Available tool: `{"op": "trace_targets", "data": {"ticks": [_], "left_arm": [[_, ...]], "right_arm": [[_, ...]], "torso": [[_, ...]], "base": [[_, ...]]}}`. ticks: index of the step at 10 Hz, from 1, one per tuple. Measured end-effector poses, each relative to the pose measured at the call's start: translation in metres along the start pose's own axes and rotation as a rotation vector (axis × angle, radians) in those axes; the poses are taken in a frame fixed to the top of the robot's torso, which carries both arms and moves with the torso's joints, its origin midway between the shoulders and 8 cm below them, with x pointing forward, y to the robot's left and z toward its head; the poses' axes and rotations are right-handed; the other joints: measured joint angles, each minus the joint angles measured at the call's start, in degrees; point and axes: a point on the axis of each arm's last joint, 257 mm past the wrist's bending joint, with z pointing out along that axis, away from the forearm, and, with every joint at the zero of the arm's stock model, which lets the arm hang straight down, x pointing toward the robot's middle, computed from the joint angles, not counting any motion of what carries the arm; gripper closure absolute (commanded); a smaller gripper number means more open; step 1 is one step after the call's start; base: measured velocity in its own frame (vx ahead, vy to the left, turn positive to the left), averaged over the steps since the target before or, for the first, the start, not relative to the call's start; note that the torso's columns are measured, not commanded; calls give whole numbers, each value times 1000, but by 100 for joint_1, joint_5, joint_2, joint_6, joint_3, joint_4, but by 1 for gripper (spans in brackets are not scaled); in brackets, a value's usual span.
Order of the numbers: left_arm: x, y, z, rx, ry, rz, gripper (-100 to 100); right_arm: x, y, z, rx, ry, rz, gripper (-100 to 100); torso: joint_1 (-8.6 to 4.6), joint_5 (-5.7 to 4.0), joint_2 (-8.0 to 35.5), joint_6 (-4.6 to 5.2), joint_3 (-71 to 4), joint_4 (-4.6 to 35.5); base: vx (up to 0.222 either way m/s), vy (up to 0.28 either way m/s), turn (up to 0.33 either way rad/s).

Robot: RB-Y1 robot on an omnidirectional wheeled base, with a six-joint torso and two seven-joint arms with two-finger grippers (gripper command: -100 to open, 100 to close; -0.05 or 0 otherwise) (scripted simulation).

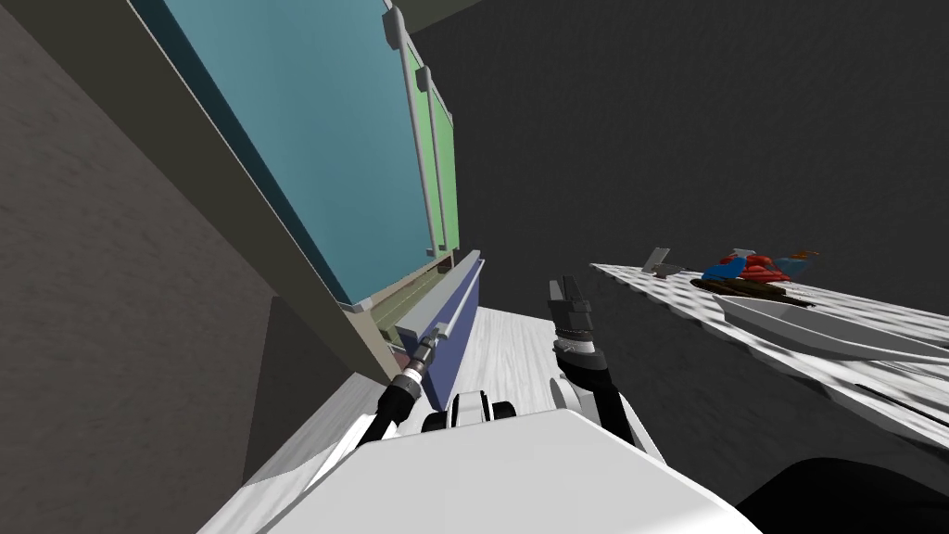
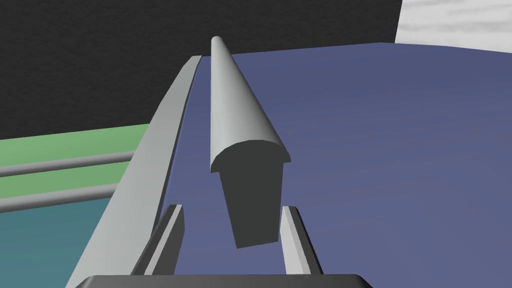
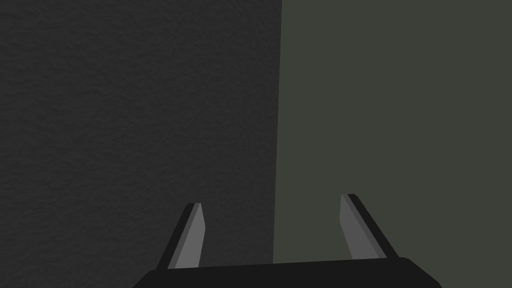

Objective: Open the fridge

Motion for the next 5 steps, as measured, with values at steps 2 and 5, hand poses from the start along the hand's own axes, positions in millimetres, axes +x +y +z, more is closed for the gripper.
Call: {"op": "trace_targets", "data": {"ticks": [2,5], "left_arm": [[1,1,-2,-7,0,2,100],[6,-5,-4,2,4,2,-100]], "right_arm": [[0,0,0,0,0,0,0],[0,0,0,0,0,1,0]], "torso": [[-55,-15,-9,17,-5,5],[-11,-4,4,2,3,3]], "base": [[-45,-155,8],[-84,-164,6]]}}
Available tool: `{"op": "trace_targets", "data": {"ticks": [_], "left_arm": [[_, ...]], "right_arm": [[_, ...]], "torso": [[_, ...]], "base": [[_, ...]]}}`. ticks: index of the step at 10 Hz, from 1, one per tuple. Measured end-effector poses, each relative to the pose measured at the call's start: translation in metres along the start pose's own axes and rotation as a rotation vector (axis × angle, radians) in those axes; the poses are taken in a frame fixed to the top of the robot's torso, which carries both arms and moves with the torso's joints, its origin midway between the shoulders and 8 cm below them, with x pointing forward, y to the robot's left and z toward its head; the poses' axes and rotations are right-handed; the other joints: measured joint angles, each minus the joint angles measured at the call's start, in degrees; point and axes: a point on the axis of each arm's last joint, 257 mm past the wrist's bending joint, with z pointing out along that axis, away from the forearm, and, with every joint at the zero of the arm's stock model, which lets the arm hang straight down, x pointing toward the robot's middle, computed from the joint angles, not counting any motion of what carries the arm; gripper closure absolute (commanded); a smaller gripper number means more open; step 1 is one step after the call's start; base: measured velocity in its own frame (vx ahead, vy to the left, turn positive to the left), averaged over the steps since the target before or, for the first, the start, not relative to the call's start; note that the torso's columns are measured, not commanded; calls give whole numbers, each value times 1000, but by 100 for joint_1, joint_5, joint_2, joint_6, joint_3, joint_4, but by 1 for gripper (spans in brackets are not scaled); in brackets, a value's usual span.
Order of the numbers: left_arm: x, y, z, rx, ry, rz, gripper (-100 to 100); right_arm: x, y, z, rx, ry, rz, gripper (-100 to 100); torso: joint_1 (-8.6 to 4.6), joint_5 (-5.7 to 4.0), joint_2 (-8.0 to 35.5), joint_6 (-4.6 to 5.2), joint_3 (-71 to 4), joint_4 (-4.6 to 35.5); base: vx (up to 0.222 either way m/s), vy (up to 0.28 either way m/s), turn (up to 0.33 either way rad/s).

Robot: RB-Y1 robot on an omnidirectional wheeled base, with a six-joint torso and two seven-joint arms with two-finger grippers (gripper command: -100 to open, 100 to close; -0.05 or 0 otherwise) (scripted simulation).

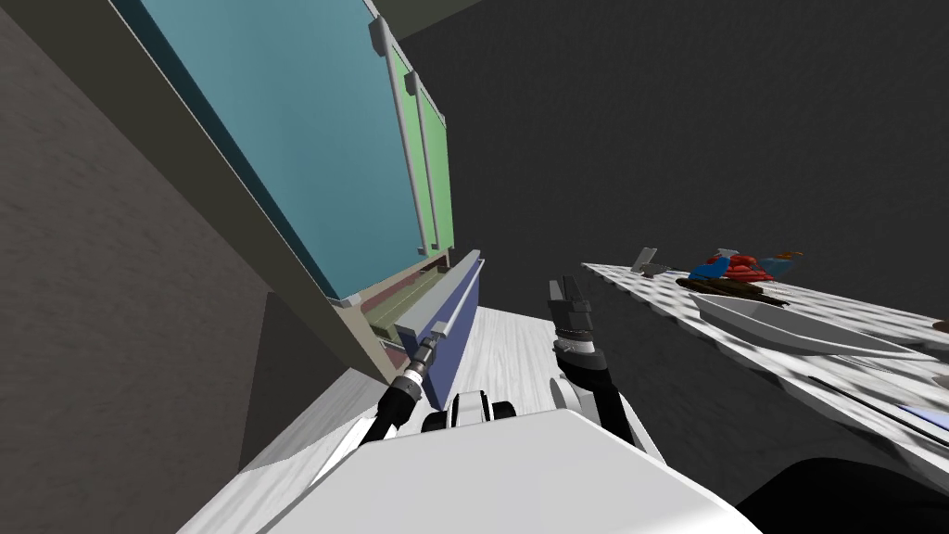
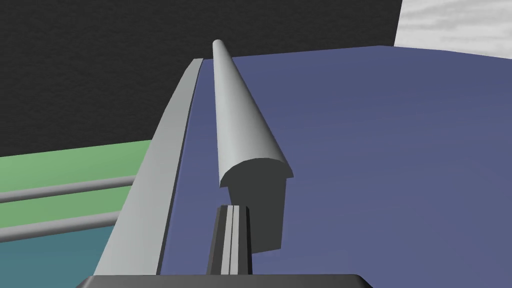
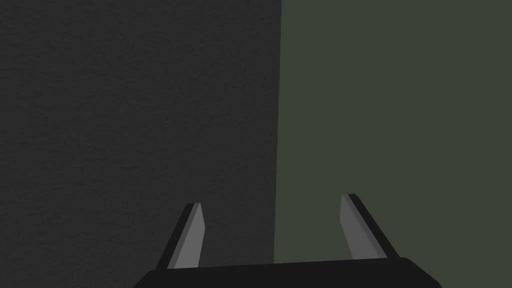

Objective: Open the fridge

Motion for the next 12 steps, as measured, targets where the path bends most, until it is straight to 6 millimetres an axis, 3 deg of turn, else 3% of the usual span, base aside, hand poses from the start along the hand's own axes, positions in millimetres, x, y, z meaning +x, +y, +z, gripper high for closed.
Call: {"op": "trace_targets", "data": {"ticks": [2,6,10,11,12], "left_arm": [[1,-6,-5,2,2,2,-100],[3,-28,-22,1,6,2,-100],[7,-49,-37,3,11,0,-100],[7,-49,-38,2,11,0,0],[7,-49,-38,2,11,0,0]], "right_arm": [[0,0,0,0,0,-1,0],[0,0,0,0,0,-1,0],[0,0,0,0,0,-1,0],[0,0,0,0,0,-1,0],[0,0,0,0,0,-1,0]], "torso": [[66,20,-35,-4,-23,-12],[-9,-2,-1,-3,-1,-3],[12,4,-10,-3,-7,-5],[11,4,-10,-2,-7,-5],[8,3,-8,-2,-5,-5]], "base": [[21,25,38],[24,27,40],[10,3,27],[0,0,0],[0,0,0]]}}
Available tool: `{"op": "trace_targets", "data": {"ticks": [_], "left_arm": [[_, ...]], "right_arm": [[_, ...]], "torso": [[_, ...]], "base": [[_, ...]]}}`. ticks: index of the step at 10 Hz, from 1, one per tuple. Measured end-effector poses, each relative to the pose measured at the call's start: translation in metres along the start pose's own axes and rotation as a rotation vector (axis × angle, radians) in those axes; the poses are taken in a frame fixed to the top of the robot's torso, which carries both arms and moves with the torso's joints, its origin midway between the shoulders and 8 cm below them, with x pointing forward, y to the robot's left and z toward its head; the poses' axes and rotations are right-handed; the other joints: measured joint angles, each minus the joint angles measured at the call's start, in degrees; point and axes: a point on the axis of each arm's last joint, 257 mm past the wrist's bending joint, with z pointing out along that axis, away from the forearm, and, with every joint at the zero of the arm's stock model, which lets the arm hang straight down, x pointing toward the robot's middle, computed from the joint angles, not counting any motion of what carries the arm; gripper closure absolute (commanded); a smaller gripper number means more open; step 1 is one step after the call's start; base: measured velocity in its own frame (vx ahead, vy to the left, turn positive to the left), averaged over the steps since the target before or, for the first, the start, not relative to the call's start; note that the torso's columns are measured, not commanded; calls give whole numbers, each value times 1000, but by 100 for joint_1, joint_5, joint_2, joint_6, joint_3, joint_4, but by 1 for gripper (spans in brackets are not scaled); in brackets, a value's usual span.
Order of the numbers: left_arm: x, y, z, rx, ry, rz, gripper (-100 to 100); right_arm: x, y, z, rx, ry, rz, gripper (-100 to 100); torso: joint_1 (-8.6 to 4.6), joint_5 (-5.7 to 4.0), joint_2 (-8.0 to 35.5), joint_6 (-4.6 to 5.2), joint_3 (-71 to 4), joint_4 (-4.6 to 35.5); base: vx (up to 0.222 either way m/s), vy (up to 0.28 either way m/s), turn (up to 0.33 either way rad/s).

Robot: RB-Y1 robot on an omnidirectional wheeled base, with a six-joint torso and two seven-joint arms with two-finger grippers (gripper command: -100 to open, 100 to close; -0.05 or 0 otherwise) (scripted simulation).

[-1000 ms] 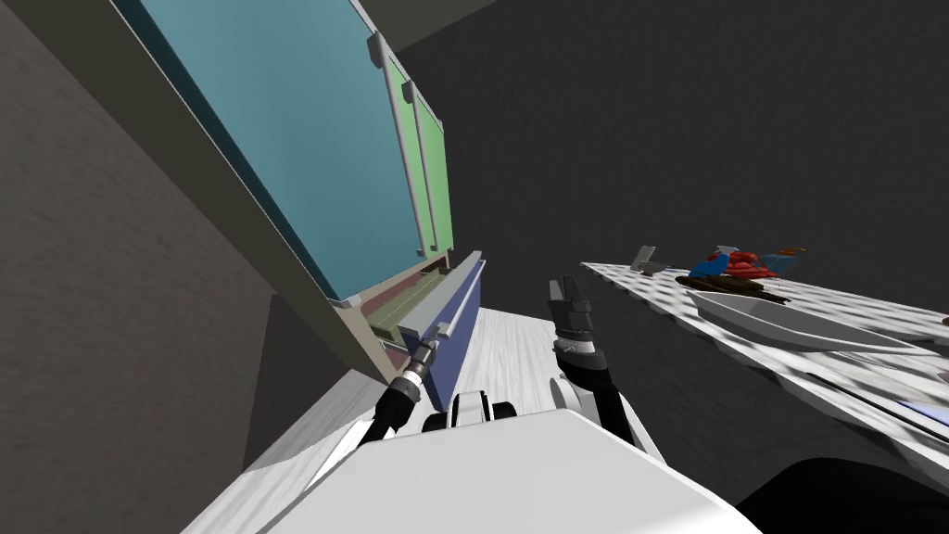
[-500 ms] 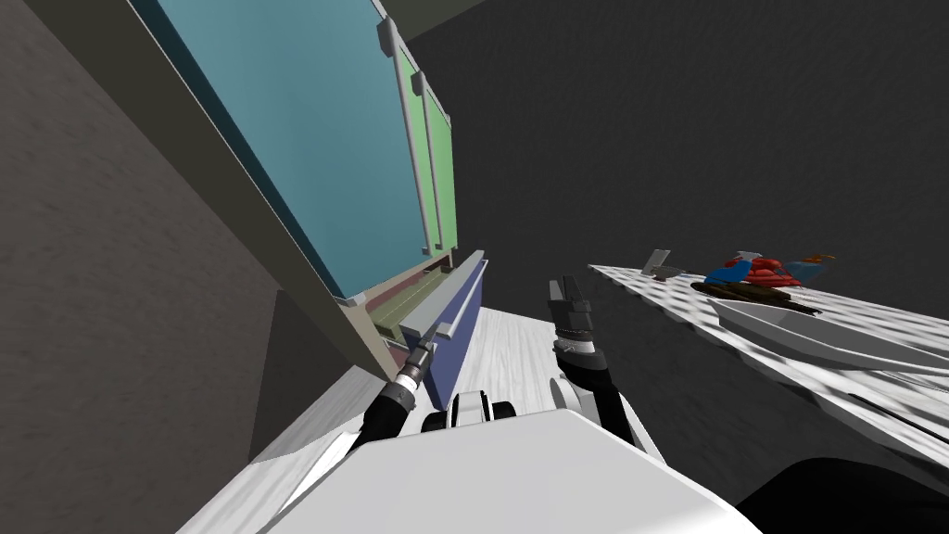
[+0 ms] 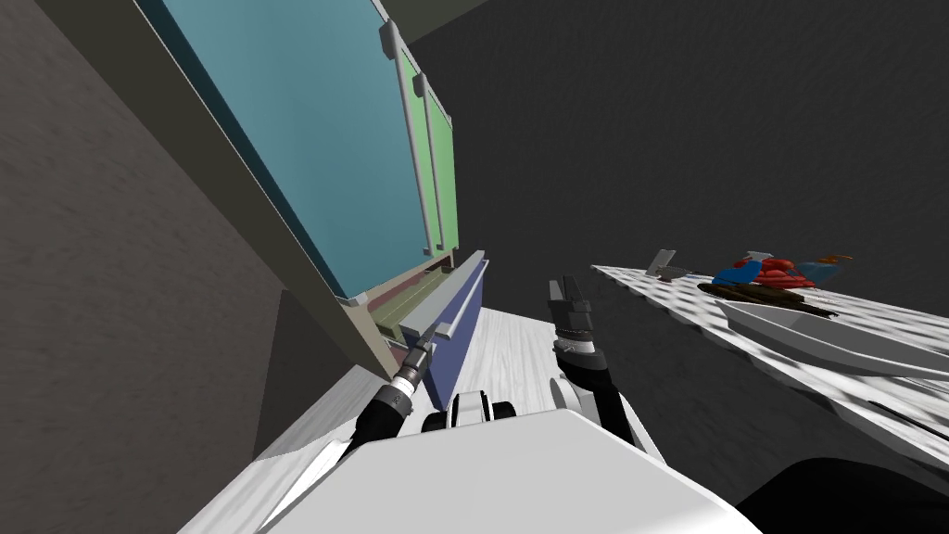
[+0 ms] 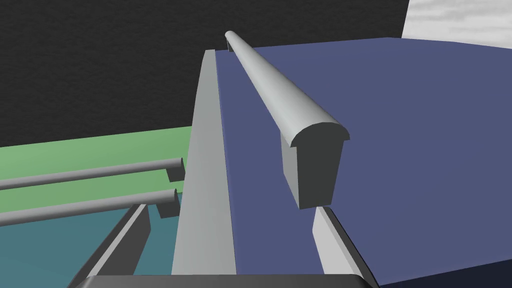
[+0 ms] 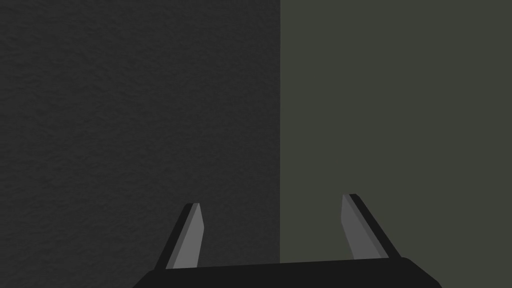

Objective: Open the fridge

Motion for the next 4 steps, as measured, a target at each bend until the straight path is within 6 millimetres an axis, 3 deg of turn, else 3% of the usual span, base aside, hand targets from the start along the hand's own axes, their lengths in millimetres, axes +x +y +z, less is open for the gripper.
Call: {"op": "trace_targets", "data": {"ticks": [4], "left_arm": [[0,0,0,0,0,0,0]], "right_arm": [[0,0,0,0,0,0,0]], "torso": [[0,0,-1,0,0,0]], "base": [[0,0,0]]}}
